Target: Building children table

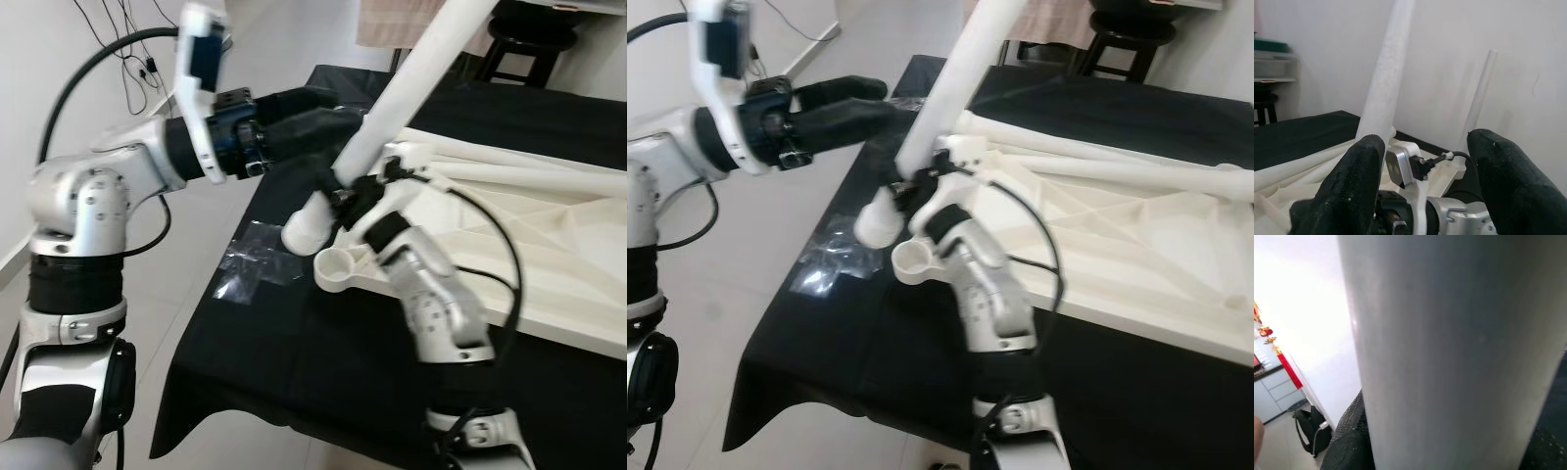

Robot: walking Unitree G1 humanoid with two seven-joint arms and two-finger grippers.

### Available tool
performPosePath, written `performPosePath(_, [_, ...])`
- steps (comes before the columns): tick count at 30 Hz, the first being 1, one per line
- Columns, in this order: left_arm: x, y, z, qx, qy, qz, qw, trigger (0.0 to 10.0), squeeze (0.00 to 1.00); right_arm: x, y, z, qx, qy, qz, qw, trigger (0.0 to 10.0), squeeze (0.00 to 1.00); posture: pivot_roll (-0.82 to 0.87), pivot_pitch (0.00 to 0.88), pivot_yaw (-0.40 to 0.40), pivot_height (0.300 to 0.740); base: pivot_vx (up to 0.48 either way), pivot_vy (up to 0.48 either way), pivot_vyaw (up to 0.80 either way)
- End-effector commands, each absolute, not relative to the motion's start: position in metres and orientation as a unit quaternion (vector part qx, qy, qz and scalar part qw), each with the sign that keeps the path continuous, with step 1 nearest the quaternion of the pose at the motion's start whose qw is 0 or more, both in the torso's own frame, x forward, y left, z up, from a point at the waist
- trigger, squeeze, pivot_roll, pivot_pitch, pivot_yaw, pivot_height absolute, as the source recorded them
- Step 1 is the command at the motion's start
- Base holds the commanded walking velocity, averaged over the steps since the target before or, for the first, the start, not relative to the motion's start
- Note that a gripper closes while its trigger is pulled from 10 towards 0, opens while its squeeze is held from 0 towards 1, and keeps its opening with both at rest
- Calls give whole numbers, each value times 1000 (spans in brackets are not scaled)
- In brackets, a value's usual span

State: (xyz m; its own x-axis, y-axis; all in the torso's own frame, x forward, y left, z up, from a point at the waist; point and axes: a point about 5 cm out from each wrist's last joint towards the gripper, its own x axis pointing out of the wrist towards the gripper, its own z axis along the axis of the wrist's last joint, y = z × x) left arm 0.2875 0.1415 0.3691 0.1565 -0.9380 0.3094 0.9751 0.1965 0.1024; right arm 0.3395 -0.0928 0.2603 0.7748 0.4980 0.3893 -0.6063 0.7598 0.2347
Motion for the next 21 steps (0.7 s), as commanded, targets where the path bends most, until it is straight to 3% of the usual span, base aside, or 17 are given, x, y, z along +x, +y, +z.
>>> performPosePath(1, [281,148,370,-61,-155,-629,759,10000,0,341,-94,266,183,-169,306,919,0,0,19,147,-53,740,0,0,0])
performPosePath(3, [278,172,340,-59,-121,-560,818,10000,0,346,-96,272,178,-178,330,910,0,0,30,149,-46,740,0,0,0])
performPosePath(4, [278,172,340,-59,-121,-560,818,10000,0,346,-96,272,178,-178,330,910,0,0,30,149,-46,740,0,0,0])
performPosePath(5, [276,178,310,-55,-77,-517,851,10000,0,344,-91,269,162,-176,374,896,1843,0,35,152,-44,740,0,0,0])
performPosePath(7, [276,178,310,-55,-77,-517,851,10000,0,344,-91,269,162,-176,374,896,1843,0,35,152,-44,740,0,0,0])
performPosePath(8, [269,179,274,-55,-25,-484,873,10000,0,342,-85,262,140,-166,429,877,10000,0,44,159,-44,740,0,0,0])
performPosePath(11, [255,176,241,-44,24,-467,883,10000,0,340,-83,253,124,-151,477,857,10000,0,57,176,-50,740,0,0,0])
performPosePath(13, [222,166,194,-21,102,-455,885,10000,0,344,-87,236,105,-120,533,831,10000,0,71,195,-54,740,0,0,0])
performPosePath(15, [222,166,194,-21,102,-455,885,10000,0,344,-87,236,105,-120,533,831,10000,0,71,195,-54,740,0,0,0])
performPosePath(17, [189,152,175,-38,134,-447,884,10000,0,353,-93,225,75,-98,535,836,10000,0,98,250,-58,740,0,0,0])
performPosePath(21, [163,138,169,-28,148,-447,882,10000,0,367,-100,225,48,-91,511,854,10000,0,109,291,-53,740,0,0,0])
